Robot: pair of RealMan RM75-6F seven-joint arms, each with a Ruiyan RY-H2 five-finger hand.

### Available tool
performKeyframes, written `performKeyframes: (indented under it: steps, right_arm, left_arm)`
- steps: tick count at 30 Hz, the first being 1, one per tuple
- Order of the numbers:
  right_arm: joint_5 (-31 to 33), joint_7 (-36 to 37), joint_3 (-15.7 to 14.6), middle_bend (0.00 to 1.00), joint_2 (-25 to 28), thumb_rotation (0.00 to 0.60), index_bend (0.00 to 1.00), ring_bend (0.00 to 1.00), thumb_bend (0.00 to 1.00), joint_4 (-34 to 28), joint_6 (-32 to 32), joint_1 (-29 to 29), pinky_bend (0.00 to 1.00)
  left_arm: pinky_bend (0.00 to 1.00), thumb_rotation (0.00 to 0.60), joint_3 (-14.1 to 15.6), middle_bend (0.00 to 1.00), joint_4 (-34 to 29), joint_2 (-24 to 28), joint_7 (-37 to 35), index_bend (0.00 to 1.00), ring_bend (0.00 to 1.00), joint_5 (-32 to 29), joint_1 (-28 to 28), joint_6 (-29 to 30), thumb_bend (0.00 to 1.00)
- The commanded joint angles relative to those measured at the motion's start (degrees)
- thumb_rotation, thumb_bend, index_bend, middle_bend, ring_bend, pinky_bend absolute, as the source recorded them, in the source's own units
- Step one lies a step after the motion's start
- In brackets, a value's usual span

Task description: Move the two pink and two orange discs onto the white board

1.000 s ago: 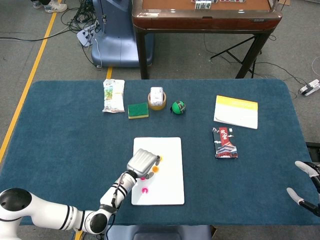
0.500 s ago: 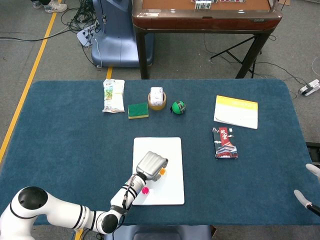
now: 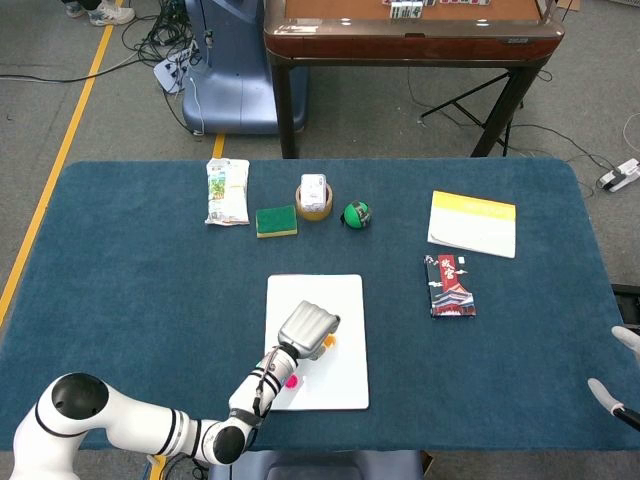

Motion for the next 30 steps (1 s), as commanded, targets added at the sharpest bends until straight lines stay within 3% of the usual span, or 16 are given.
performKeyframes:
  steps: [1,7,19,25,30]
  right_arm:
    - [0.04,0.02,0.03,0.31,0.02,0.6,0.26,0.34,0.0,-0.04,-0.01,-0.03,0.63]
    - [-0.09,-0.08,0.08,0.31,0.05,0.6,0.26,0.34,0.0,-0.07,-0.22,0.05,0.63]
    - [-0.56,-1.56,-0.14,0.31,0.09,0.6,0.26,0.34,0.0,-0.67,-1.78,0.68,0.63]
    - [-0.68,-3.06,-0.33,0.31,0.19,0.6,0.26,0.34,0.0,-1.41,-3.6,1.43,0.63]
    - [-0.06,-4.23,-0.11,0.31,0.12,0.6,0.26,0.34,0.0,-2.06,-5.12,2.12,0.63]
  left_arm:
    - [1.0,0.6,0.19,1.0,0.07,-0.13,0.11,0.47,1.0,0.12,-0.04,0.13,0.3]
    - [1.0,0.6,0.49,1.0,-0.09,0.04,-0.02,0.36,1.0,0.23,0.17,0.39,0.3]
    - [1.0,0.6,3.17,1.0,-4.95,4.78,-0.41,0.35,1.0,2.75,3.69,5.22,0.3]
    - [1.0,0.6,6.59,1.0,-11.48,11.91,-4.32,0.35,1.0,8.24,8.79,9.07,0.3]
    - [1.0,0.6,11.88,0.99,-16.49,20.91,-9.1,0.37,1.0,17.58,15.09,14.17,0.3]
